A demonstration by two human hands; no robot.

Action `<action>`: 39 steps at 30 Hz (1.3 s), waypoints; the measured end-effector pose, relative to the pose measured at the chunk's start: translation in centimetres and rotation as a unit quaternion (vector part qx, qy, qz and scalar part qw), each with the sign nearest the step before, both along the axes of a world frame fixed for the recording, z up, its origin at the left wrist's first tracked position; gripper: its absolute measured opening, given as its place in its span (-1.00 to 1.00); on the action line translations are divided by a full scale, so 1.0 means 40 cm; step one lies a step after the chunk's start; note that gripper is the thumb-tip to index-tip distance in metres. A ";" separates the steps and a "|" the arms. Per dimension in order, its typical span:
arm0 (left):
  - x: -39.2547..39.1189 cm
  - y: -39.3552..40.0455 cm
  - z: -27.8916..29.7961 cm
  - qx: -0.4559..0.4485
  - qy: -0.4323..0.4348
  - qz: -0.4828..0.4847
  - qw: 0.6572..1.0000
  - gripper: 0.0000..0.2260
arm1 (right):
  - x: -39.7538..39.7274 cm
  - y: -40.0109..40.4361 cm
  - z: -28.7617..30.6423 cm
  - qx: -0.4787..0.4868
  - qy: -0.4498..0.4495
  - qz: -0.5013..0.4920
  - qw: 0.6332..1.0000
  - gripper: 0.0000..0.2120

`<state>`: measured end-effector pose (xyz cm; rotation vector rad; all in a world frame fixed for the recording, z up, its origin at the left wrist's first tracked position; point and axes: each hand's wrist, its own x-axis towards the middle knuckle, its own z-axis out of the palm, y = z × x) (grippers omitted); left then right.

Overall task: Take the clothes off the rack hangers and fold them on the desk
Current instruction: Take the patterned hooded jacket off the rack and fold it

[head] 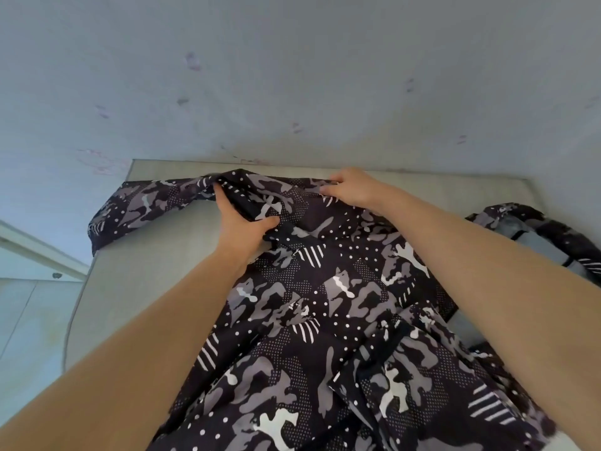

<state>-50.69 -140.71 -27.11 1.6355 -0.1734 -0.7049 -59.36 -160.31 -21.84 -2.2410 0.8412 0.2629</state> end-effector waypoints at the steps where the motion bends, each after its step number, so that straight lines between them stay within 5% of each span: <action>1: 0.003 0.006 0.006 0.012 -0.019 0.006 1.000 0.03 | -0.012 -0.005 0.015 -0.009 -0.022 -0.005 1.000 -0.67; 7: -0.045 0.043 0.103 0.021 -0.139 0.010 0.990 -0.12 | -0.130 0.003 0.127 0.045 -0.136 -0.065 0.988 -0.79; 14: -0.287 0.117 0.214 -0.004 -0.277 -0.136 0.951 -0.16 | -0.366 0.029 0.179 0.076 -0.160 -0.139 0.974 -0.82; 16: -0.362 0.150 0.203 0.029 -0.319 -0.231 0.918 -0.15 | -0.444 0.049 0.167 0.047 -0.157 -0.154 0.974 -0.85; 19: -0.453 0.193 0.149 0.101 -0.386 -0.398 0.826 -0.21 | -0.547 0.067 0.102 -0.021 -0.096 -0.170 0.980 -0.84; 24: -0.553 0.253 0.098 0.156 -0.358 -0.529 0.753 -0.21 | -0.663 0.112 -0.005 -0.073 0.078 -0.111 0.988 -0.90; 30: -0.565 0.287 0.105 0.114 -0.388 -0.459 0.791 -0.25 | -0.686 0.160 0.011 -0.193 0.017 -0.123 0.973 -0.88; 35: -0.519 0.362 0.124 0.128 -0.396 -0.367 0.832 -0.37 | -0.674 0.195 0.011 -0.221 0.227 -0.038 0.948 -0.68; 37: -0.467 0.413 0.129 0.153 -0.404 -0.288 0.855 -0.49 | -0.626 0.259 0.026 -0.250 0.160 -0.056 0.953 -0.45; 39: -0.393 0.463 0.123 0.206 -0.426 -0.256 0.843 -0.55 | -0.555 0.355 0.053 -0.285 0.058 -0.013 0.957 -0.37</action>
